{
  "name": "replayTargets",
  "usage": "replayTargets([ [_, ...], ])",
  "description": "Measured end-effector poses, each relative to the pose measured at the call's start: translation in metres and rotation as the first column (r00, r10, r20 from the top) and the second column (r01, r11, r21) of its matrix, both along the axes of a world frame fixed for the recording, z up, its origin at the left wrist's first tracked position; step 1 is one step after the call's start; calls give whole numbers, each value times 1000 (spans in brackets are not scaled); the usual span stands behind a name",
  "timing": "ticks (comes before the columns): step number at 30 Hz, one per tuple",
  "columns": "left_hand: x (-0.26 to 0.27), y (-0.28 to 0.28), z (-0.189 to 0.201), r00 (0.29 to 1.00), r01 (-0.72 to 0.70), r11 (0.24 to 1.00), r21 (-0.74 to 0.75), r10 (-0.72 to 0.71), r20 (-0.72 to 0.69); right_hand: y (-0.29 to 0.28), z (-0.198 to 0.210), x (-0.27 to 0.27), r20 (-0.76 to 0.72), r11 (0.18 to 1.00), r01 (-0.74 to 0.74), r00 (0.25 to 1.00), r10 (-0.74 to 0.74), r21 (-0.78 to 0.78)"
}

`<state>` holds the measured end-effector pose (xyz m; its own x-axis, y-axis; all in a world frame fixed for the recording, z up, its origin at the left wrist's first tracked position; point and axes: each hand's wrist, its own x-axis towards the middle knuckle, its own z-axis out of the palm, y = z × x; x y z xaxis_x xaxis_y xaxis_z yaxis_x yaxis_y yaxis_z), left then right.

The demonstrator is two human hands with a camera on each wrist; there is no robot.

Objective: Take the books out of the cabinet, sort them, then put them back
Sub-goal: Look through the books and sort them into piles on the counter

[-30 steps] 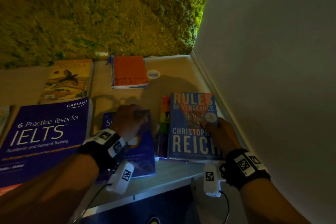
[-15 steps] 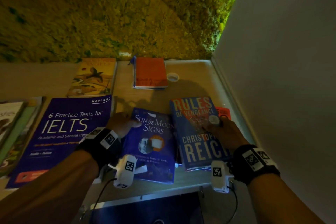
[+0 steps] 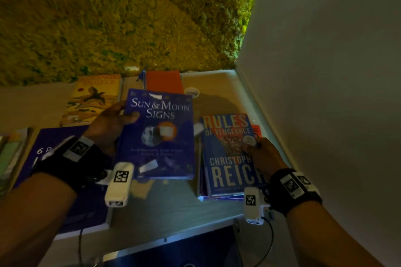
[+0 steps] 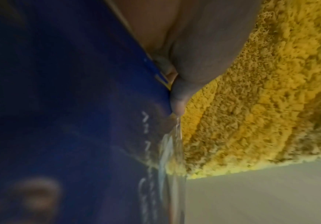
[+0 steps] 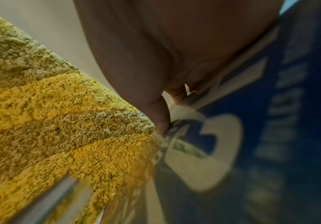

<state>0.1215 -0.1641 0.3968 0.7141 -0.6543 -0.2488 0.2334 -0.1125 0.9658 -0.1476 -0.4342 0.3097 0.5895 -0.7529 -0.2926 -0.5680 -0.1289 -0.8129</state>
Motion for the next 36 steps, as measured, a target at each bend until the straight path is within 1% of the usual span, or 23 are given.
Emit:
replayTargets([
  [2, -4, -17, 2, 999, 8, 998, -69, -10, -31, 1, 2, -3, -23, 999, 29, 999, -28, 19],
  [4, -19, -37, -5, 996, 46, 993, -110, -54, -71, 1, 7, -9, 5, 992, 63, 998, -64, 113],
  [6, -42, -59, -16, 984, 80, 994, -73, -90, -154, 2, 8, -17, 66, 962, 157, 982, -176, 226],
  [7, -54, -71, -24, 974, 104, 993, -51, -112, -196, 3, 8, -20, 89, 953, 188, 973, -214, 239],
  [8, -68, -80, -29, 968, 131, 991, -32, -135, -211, 4, 6, -24, 100, 953, 212, 966, -237, 216],
  [9, -79, -90, -39, 973, 133, 991, -1, -130, -191, 5, 4, -28, 110, 955, 225, 962, -248, 192],
  [10, -87, -98, -50, 986, 123, 991, 44, -117, -123, 9, 4, -32, 132, 949, 234, 955, -264, 210],
  [11, -94, -105, -59, 993, 119, 988, 102, -120, 3, 11, 2, -35, 172, 940, 229, 946, -277, 253],
  [12, -100, -108, -68, 978, 120, 978, 171, -146, 150, 16, 1, -37, 201, 937, 206, 942, -268, 282],
  [13, -106, -111, -77, 943, 136, 962, 236, -199, 268, 21, 0, -39, 241, 939, 167, 939, -244, 302],
  [14, -109, -112, -87, 924, 143, 951, 274, -227, 307, 27, 0, -40, 289, 944, 120, 933, -213, 308],
  [15, -114, -112, -91, 939, 144, 950, 276, -218, 264, 32, 0, -41, 335, 949, 95, 921, -198, 301],
  [17, -121, -114, -96, 982, 134, 956, 259, -163, 94, 41, 4, -42, 393, 938, 58, 898, -198, 342],
  [18, -124, -116, -96, 992, 127, 965, 227, -130, -3, 43, 6, -42, 412, 920, 22, 890, -196, 390],
  [19, -124, -118, -98, 993, 111, 970, 216, -99, -70, 43, 6, -43, 421, 902, -21, 889, -181, 432],
  [20, -123, -121, -101, 993, 87, 974, 210, -70, -90, 44, 10, -44, 424, 887, -67, 893, -152, 458],
  [23, -112, -124, -116, 998, 53, 967, 249, -48, -26, 44, 12, -49, 439, 882, -123, 893, -102, 454],
  [25, -109, -122, -119, 997, 76, 961, 265, -72, -23, 45, 5, -47, 427, 887, -99, 896, -118, 451],
  [27, -106, -118, -123, 996, 83, 958, 275, -89, 10, 49, -3, -43, 421, 884, -77, 896, -141, 460],
  [30, -93, -114, -155, 995, 83, 945, 317, -96, 27, 52, -10, -33, 437, 887, -113, 893, -107, 447],
  [33, -78, -99, -184, 999, 12, 945, 326, -22, 29, 57, -8, -18, 454, 873, -144, 886, -96, 466],
  [34, -79, -89, -177, 999, -26, 945, 327, 16, 33, 61, -8, -11, 458, 870, -164, 885, -78, 466],
  [36, -84, -65, -146, 996, -88, 950, 301, 81, 38, 72, -10, 4, 457, 866, -192, 888, -46, 461],
])
